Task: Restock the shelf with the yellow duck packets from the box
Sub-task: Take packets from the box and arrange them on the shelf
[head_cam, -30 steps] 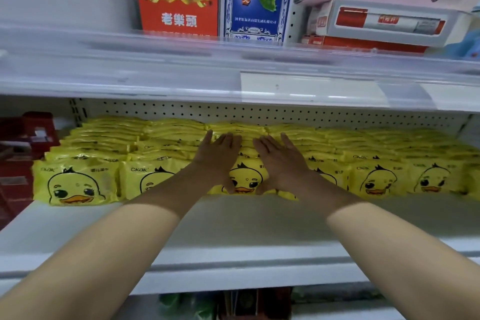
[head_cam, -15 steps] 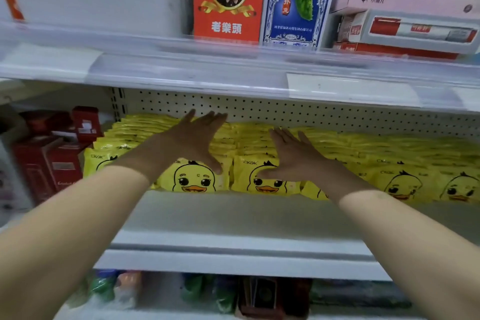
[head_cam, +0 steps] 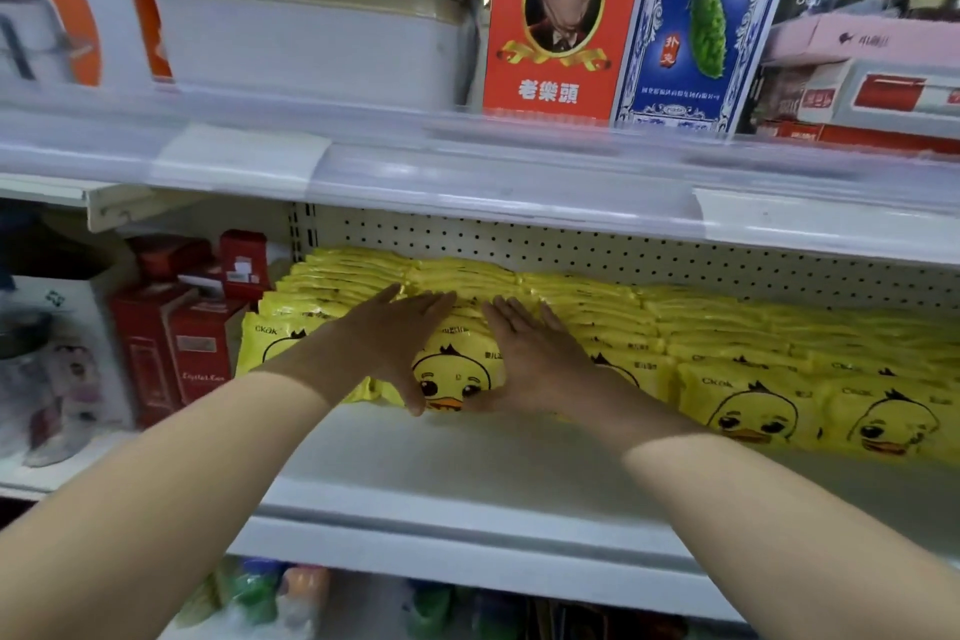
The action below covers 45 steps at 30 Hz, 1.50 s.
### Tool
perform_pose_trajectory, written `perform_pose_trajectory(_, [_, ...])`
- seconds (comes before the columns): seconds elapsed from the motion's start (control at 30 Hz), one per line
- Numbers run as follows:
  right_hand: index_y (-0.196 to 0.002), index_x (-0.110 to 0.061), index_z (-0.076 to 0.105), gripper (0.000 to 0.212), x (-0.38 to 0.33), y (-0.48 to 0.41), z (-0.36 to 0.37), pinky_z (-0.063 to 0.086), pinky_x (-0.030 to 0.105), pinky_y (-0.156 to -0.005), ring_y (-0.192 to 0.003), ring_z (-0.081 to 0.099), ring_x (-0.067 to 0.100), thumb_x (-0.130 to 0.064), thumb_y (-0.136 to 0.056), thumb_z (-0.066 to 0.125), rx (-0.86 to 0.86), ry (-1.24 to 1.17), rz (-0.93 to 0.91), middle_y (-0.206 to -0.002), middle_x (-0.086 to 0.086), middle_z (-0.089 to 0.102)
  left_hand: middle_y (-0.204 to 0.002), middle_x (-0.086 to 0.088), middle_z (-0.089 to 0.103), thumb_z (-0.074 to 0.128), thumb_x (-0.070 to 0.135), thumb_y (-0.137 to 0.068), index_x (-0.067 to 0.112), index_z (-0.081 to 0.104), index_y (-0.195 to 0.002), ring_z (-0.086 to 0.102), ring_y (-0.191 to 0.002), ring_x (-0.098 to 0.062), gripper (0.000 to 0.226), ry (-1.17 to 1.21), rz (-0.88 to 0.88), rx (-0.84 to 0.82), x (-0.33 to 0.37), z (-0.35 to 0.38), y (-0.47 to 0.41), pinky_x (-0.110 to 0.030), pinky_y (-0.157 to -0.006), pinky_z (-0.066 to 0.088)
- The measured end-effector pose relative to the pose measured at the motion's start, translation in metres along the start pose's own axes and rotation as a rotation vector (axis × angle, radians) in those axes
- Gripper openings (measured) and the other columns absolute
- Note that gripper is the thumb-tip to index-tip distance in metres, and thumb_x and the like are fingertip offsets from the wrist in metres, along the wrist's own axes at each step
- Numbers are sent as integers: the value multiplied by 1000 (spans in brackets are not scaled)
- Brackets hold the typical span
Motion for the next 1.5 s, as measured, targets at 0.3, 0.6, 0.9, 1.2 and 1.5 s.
perform_pose_trajectory(0.3, [-157, -10, 4, 137, -4, -16, -8, -2, 45, -124, -153, 3, 19, -81, -60, 71, -43, 62, 53, -166, 7, 4, -164, -7, -4, 82, 65, -53, 15, -11, -155, -5, -151, -22, 146, -17, -29, 21, 0, -1, -6, -40, -122, -1])
perform_pose_trajectory(0.6, [-158, -13, -5, 139, 0, -21, 3, -3, 47, -123, -154, -2, 20, -79, -61, 70, -24, 123, 77, -167, 8, -3, -164, -7, 4, 81, 67, -51, 12, -7, -155, 3, -151, -20, 147, -107, -78, 53, -1, -2, -12, -44, -122, 3])
perform_pose_trajectory(0.9, [-158, -11, 0, 133, -2, -25, 1, -2, 49, -123, -154, 1, 22, -74, -65, 71, 33, 122, 116, -166, 10, 1, -164, -6, -2, 80, 62, -60, 13, -9, -154, 0, -151, -20, 138, -142, -150, 37, -2, -1, -14, -50, -121, 2])
perform_pose_trajectory(1.2, [-158, -13, 0, 134, -10, 0, -21, -2, 51, -123, -154, -1, 26, -75, -64, 72, -2, 79, 99, -166, 10, 1, -163, -10, -5, 79, 61, -63, 12, -18, -153, -1, -151, -25, 141, -150, -297, 149, 12, -20, 26, -53, -118, -4])
perform_pose_trajectory(1.5, [-158, -20, 5, 124, -5, 66, -53, 15, 43, -121, -152, 9, 25, -67, -68, 76, 65, -57, 32, -165, 6, 14, -162, -12, 7, 85, 47, -65, 21, -1, -156, 14, -147, -35, 128, 171, -523, 131, 8, -55, 120, -49, -115, 29])
Point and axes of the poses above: each hand's wrist, its own y-axis away from the middle knuckle, its own z-axis out of the palm, x = y × z, the point moved 9 cm from there along -y, towards the middle knuckle
